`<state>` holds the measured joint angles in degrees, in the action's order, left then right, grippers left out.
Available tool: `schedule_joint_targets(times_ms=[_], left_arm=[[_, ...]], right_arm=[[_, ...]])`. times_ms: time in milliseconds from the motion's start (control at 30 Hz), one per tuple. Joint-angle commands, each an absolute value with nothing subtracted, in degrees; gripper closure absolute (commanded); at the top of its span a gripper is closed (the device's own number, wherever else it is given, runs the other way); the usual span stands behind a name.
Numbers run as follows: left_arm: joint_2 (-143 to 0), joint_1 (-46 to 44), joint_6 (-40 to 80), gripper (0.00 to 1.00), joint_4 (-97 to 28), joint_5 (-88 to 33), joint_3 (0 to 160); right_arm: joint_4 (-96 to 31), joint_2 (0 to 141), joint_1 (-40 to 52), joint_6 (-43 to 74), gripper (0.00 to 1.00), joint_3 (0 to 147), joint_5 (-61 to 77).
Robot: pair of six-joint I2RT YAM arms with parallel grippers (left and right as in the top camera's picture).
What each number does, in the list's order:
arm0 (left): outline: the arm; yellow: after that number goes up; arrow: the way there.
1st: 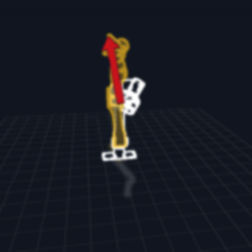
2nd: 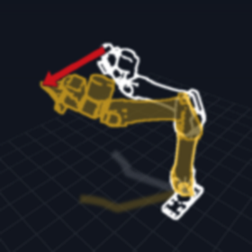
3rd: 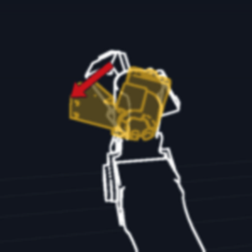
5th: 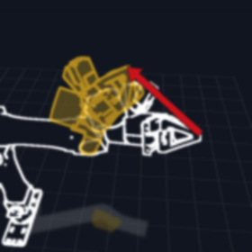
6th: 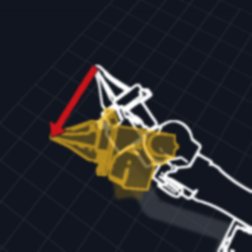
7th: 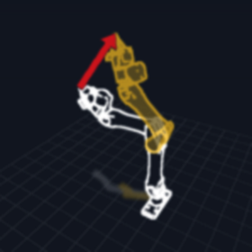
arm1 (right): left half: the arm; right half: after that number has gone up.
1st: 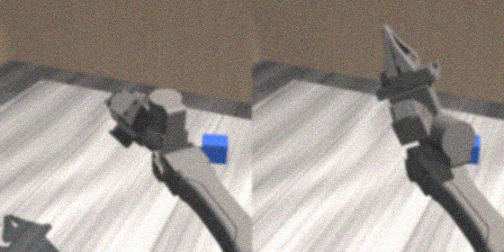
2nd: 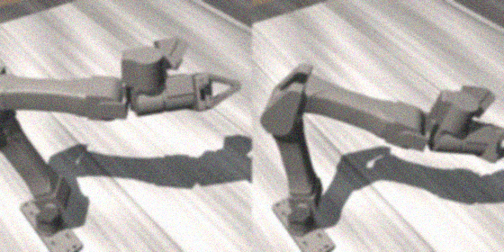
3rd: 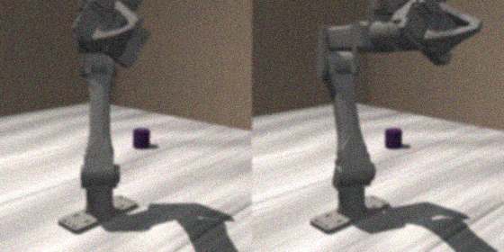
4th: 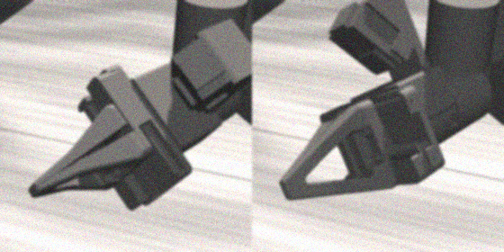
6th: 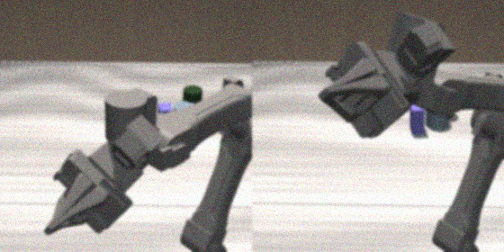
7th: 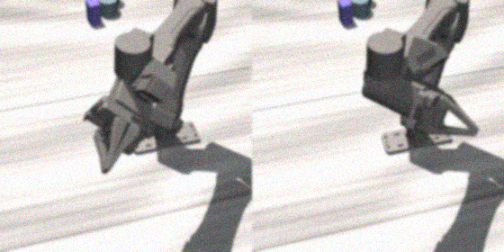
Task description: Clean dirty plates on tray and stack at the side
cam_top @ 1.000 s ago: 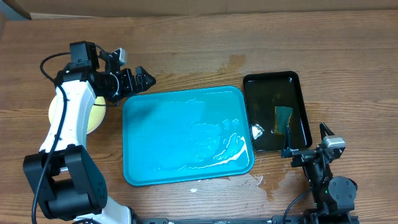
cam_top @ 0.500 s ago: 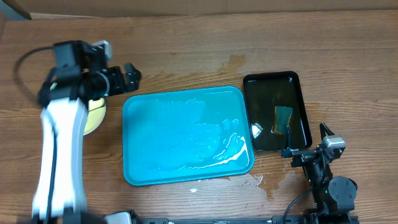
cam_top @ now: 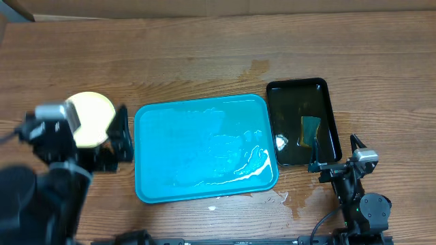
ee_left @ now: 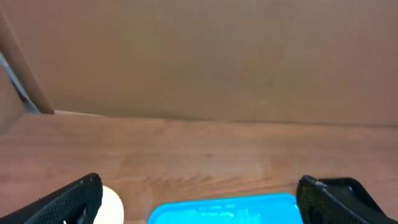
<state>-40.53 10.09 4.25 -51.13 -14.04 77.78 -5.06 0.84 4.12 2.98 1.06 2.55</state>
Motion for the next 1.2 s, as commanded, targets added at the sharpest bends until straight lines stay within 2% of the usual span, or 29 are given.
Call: schedule_joint_targets(times_ms=[0, 233, 467, 667, 800, 967, 1067, 1167], left_arm=[[-38.4, 9.6, 3.4, 0.00, -53.7, -13.1, 77.9], [-29.3, 9.6, 2.5, 0.00, -63.1, -9.4, 73.2], [-14.4, 9.6, 4.1, 0.00, -59.2, -10.1, 55.2], [-3.7, 9.6, 10.1, 0.00, -37.7, -10.5, 38.5], [-0.1, 9.6, 15.5, 0.00, -16.3, -10.5, 28.1], [-0.2, 9.2, 16.8, 0.00, 7.0, -10.0, 17.6], [-0.2, 8.6, 16.8, 0.00, 14.4, -9.4, 12.9], [-0.2, 7.0, 16.8, 0.00, 16.4, -7.1, 9.6]], right_arm=[[-4.6, 0.2, 3.9, 3.4, 0.00, 0.4, 2.2], [-4.6, 0.2, 3.9, 3.4, 0.00, 0.4, 2.2], [-4.6, 0.2, 3.9, 3.4, 0.00, 0.4, 2.2], [-4.6, 0.2, 3.9, 3.4, 0.00, 0.4, 2.2], [-4.6, 0.2, 3.9, 3.4, 0.00, 0.4, 2.2], [-4.6, 0.2, 3.9, 3.4, 0.00, 0.4, 2.2], [-4.6, 0.2, 3.9, 3.4, 0.00, 0.4, 2.2], [-4.6, 0.2, 3.9, 3.4, 0.00, 0.4, 2.2]])
